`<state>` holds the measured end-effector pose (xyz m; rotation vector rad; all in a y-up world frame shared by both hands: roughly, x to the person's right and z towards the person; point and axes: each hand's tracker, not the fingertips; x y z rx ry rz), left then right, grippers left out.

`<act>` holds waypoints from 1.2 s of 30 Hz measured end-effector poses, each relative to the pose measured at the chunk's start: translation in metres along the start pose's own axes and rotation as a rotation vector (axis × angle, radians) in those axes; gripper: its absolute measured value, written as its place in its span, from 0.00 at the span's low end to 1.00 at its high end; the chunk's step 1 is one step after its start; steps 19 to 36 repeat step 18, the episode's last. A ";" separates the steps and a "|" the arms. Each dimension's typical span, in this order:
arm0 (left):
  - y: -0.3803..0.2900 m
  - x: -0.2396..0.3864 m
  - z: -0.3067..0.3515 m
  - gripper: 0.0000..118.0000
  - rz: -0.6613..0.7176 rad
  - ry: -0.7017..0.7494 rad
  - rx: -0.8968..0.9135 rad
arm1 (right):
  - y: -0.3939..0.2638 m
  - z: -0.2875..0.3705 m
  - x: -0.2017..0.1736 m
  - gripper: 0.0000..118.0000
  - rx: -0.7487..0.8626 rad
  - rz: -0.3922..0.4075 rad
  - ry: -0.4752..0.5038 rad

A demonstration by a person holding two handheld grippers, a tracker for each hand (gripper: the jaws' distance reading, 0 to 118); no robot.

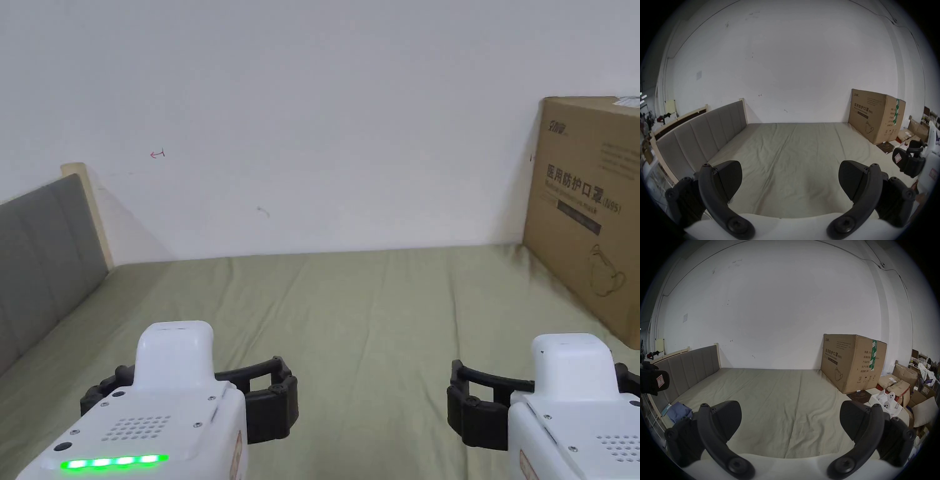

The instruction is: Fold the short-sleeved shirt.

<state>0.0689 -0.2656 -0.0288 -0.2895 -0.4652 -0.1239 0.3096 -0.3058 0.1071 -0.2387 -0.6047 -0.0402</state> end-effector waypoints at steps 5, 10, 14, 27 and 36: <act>0.000 -0.003 0.001 1.00 0.035 -0.031 0.000 | 0.001 0.000 0.001 1.00 0.003 -0.006 -0.004; 0.001 -0.003 0.001 1.00 0.037 -0.021 0.008 | 0.000 0.000 0.002 1.00 0.001 -0.005 -0.006; 0.001 -0.002 0.003 1.00 0.018 -0.013 0.019 | 0.000 0.000 0.002 1.00 -0.001 -0.005 -0.005; 0.000 -0.002 0.003 1.00 0.015 -0.019 0.015 | 0.000 -0.001 0.002 1.00 0.000 -0.004 0.000; 0.000 -0.002 0.003 1.00 0.015 -0.019 0.015 | 0.000 -0.001 0.002 1.00 0.000 -0.004 0.000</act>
